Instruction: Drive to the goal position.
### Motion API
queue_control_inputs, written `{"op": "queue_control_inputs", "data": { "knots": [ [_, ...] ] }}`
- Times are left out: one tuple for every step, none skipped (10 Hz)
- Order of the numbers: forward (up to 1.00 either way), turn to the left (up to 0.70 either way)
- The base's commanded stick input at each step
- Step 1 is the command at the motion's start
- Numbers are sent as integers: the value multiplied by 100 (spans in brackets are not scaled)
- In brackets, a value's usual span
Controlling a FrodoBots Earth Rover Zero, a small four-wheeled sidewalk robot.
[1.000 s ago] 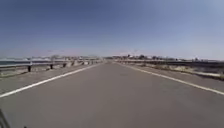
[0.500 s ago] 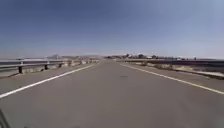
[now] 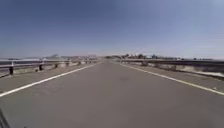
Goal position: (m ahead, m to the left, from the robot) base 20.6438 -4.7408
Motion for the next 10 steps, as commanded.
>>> {"op": "queue_control_inputs", "data": {
  "knots": [
    [100,0],
    [100,0],
    [100,0],
    [100,0],
    [100,0],
    [100,0],
    [100,0],
    [100,0],
    [100,0],
    [100,0]
  ]
}}
